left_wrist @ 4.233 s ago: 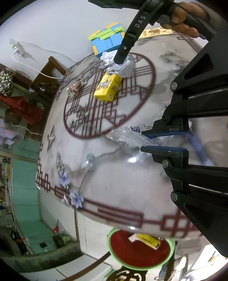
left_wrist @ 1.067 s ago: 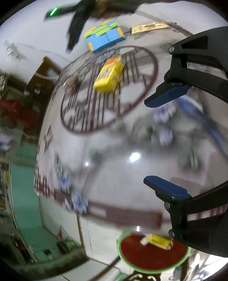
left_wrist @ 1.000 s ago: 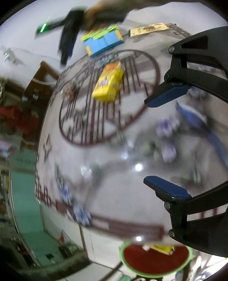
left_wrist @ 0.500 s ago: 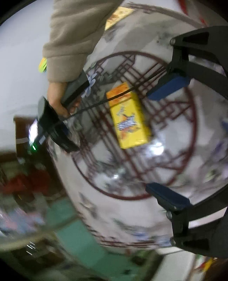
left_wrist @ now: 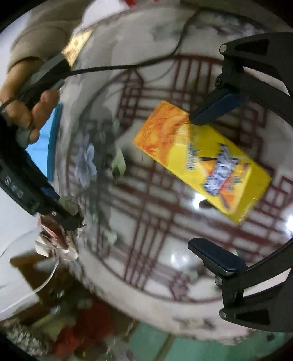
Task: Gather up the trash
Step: 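Grasp the yellow iced-tea carton with the left gripper and lift it, then carry both items over the red bucket and open both grippers to drop them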
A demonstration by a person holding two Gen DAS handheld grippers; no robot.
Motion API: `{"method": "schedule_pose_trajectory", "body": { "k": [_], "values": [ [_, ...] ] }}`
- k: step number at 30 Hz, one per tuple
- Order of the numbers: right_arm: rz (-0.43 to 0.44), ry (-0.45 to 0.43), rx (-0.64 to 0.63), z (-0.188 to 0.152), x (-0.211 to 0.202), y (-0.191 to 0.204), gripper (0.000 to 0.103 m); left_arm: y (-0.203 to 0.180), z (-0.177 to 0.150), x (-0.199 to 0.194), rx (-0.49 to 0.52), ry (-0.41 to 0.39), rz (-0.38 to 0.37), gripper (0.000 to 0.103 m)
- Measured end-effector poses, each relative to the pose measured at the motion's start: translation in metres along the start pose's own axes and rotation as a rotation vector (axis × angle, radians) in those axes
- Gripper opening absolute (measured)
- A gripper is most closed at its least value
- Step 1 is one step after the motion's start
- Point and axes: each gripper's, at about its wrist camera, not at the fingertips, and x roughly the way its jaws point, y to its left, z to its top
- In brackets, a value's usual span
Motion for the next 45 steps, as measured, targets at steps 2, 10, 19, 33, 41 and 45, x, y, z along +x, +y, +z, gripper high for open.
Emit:
{"method": "schedule_pose_trajectory", "body": {
  "k": [2,10,19,33,41,45],
  "values": [
    [0.01,-0.001,0.045,-0.011,-0.008,-0.008,0.027,0.008,0.005,0.005,-0.047,0.019,-0.036,0.101],
    [0.05,0.003,0.084,-0.037,-0.028,-0.004,0.028,-0.008,0.006,0.007,-0.081,0.066,-0.129,0.101],
    [0.032,0.0,0.032,-0.05,-0.041,0.03,0.028,-0.039,-0.004,0.005,-0.158,0.093,-0.01,0.067],
    [-0.16,-0.034,-0.086,-0.106,-0.093,0.114,0.029,-0.07,-0.035,-0.083,-0.675,-0.093,0.206,0.064],
    [-0.158,-0.042,-0.144,-0.131,-0.105,0.16,0.028,-0.08,-0.076,-0.121,-0.922,-0.107,0.245,0.064],
    [-0.153,-0.039,-0.189,-0.138,-0.106,0.184,0.029,-0.082,-0.1,-0.131,-0.99,-0.102,0.285,0.064]
  ]
}}
